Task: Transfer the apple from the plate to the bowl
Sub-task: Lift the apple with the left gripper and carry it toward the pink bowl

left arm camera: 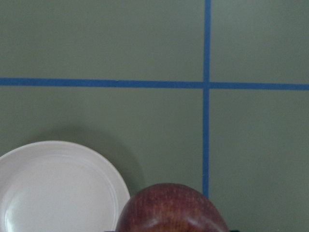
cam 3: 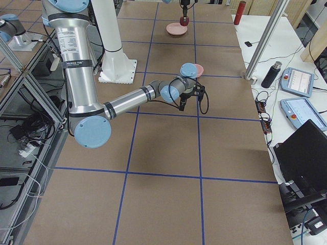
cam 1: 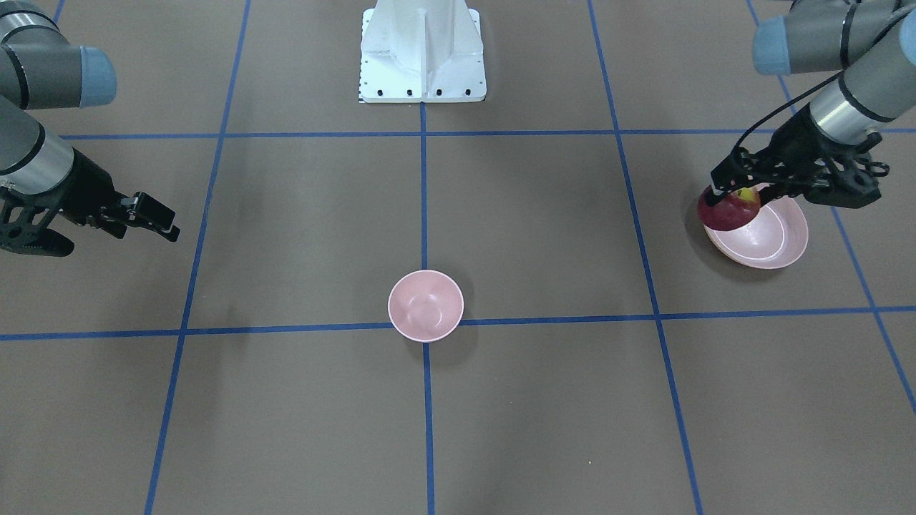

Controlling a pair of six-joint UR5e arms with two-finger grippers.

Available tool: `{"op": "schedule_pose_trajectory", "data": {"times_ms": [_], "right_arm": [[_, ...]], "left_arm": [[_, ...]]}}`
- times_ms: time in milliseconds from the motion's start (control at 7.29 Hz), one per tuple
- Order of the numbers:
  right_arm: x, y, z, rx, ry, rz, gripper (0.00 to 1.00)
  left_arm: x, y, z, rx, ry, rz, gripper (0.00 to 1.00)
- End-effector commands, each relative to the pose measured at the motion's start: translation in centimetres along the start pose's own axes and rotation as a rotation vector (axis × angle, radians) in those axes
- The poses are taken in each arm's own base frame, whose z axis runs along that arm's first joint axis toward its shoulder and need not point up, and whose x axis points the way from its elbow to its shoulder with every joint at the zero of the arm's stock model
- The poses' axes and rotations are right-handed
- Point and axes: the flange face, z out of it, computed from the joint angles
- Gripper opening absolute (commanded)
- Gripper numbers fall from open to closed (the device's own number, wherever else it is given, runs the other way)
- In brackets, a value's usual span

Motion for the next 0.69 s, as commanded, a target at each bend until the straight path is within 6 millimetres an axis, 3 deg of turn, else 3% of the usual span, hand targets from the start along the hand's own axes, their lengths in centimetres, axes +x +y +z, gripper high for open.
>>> {"op": "schedule_pose_trajectory", "data": {"times_ms": [0,137,275,412,549], "right_arm": [[0.2,-0.2,0.3,0.002,0.007,-0.001,1.00],[0.3,-0.4,0.4,0.010,0.015,0.001,1.00],[0.7,-0.6,0.8,0.011,0.023,0.005,1.00],[0.9,-0.8,1.0,0.016,0.030,0.008,1.00],[0.9,-0.7,1.1,0.016,0.032,0.008,1.00]], "left_arm": [[16.4,-0.4,2.9,0.019,-0.062,-0.074,0.00],[27.7,-1.1,3.7,-0.018,-0.112,-0.145,0.00],[34.9,-3.1,3.6,0.004,-0.126,-0.166,0.00],[42.5,-3.2,5.8,0.038,-0.163,-0.131,0.00],[45.2,-5.2,8.4,0.040,-0.209,-0.145,0.00]]}}
